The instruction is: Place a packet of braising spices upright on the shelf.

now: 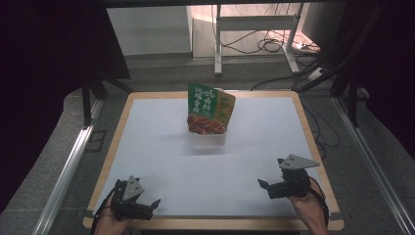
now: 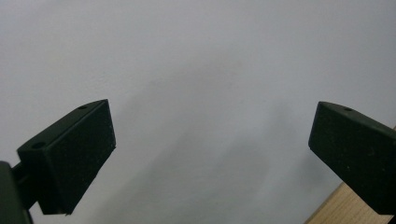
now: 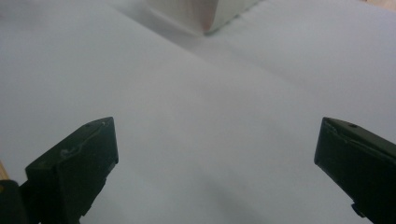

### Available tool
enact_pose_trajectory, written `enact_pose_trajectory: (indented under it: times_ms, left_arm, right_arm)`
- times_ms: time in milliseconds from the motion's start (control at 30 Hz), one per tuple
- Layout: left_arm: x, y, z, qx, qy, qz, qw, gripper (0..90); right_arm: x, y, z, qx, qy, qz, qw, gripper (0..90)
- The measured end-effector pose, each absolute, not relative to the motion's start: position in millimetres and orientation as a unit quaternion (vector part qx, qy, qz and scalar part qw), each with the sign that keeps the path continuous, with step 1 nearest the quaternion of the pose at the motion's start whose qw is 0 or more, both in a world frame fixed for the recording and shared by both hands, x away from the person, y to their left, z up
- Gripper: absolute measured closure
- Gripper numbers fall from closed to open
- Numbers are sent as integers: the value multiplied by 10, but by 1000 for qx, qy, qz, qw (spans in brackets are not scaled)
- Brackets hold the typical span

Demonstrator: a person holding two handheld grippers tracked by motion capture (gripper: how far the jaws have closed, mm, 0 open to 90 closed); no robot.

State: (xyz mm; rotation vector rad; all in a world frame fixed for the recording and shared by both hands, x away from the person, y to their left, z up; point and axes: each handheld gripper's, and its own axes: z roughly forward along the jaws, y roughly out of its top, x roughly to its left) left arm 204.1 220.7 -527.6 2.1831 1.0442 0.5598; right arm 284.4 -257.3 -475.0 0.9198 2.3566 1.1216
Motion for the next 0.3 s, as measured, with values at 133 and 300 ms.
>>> enact_pose_trajectory:
  times_ms: [133,300]
  left_arm:
    - [2040,2201,-5279,832,398,213,323,4]
    - [2043,2191,-5277,835,394,215,319,3]
  right_arm:
    - [2841,-2596,-4836,338,841,386,174,0]
    - [2862,-2603,-4861,342,843,382,165,0]
